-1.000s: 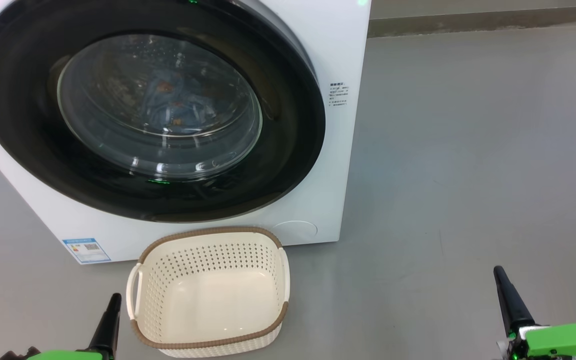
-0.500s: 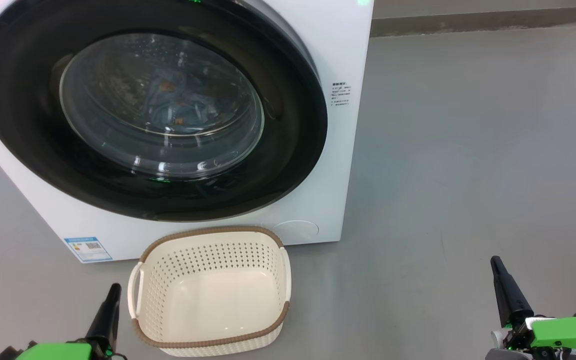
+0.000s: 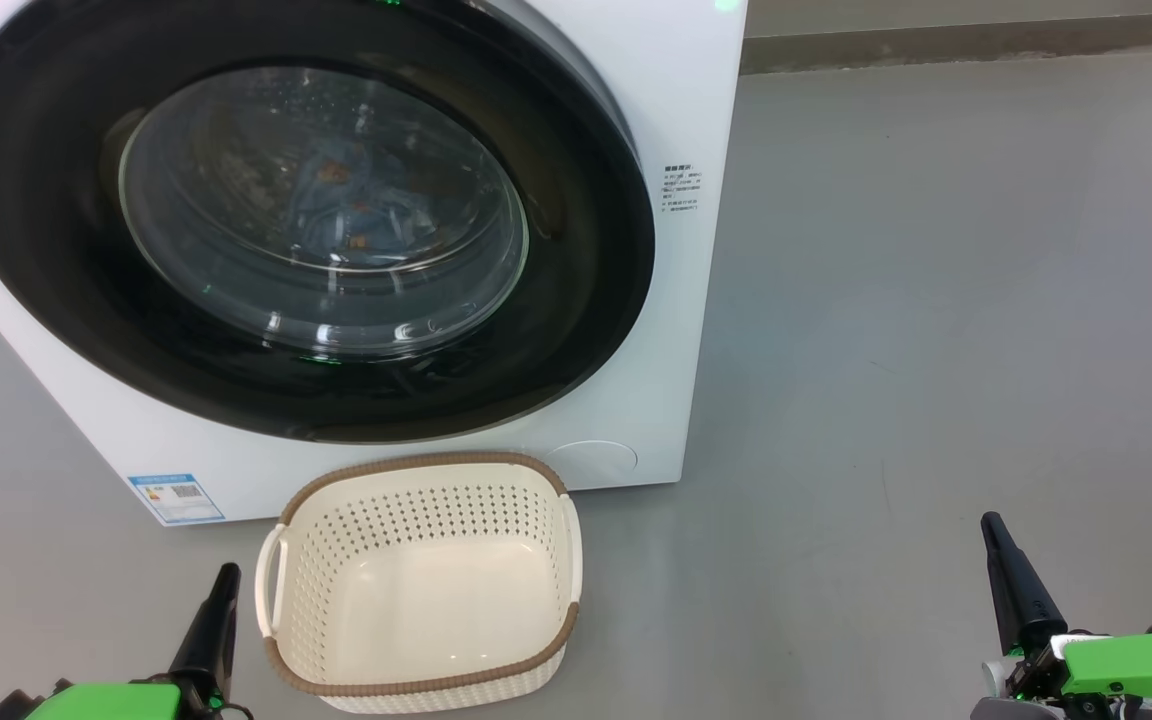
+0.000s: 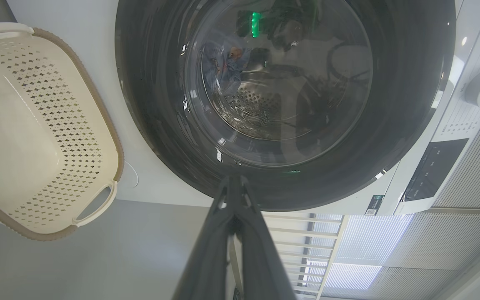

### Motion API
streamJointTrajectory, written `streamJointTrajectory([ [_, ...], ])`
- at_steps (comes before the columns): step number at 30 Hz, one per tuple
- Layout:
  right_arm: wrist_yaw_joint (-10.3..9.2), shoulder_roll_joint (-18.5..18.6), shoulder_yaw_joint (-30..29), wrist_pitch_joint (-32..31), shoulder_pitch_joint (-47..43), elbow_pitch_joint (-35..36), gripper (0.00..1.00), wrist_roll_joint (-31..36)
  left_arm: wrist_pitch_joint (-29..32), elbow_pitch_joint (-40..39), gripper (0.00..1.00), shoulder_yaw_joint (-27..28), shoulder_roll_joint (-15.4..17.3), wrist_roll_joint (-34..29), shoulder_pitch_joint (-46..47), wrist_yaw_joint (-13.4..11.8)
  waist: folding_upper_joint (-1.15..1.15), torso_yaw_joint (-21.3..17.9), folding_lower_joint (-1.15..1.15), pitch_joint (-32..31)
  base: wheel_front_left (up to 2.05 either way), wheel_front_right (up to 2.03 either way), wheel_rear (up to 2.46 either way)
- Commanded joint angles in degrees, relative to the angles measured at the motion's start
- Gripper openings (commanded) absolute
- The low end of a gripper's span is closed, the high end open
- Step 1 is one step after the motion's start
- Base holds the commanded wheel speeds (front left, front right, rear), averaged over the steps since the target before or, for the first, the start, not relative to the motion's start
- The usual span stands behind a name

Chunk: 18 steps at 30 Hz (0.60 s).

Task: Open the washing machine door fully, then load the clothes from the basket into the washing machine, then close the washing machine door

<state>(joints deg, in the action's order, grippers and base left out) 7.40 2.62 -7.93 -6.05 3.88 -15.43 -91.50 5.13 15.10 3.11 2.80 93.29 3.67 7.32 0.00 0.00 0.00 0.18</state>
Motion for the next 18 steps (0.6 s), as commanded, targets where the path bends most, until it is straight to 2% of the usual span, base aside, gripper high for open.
streamJointTrajectory([
  [1, 0.09, 0.3, 1.4, -0.5, 2.3, 1.4, 0.00, -0.6, 0.3, -1.1, 0.00, 2.0, 1.1, 0.0, 2.4, 0.2, 0.00, 0.0, 0.00, 0.0, 0.00, 0.00, 0.00],
  [18, 0.09, 0.3, 1.4, -0.5, 2.3, 1.4, 0.00, -0.6, 0.5, -1.1, 0.00, 2.3, 0.9, -0.2, 2.4, 0.2, 0.00, 0.0, 0.00, 0.0, 0.00, 0.00, 0.00],
])
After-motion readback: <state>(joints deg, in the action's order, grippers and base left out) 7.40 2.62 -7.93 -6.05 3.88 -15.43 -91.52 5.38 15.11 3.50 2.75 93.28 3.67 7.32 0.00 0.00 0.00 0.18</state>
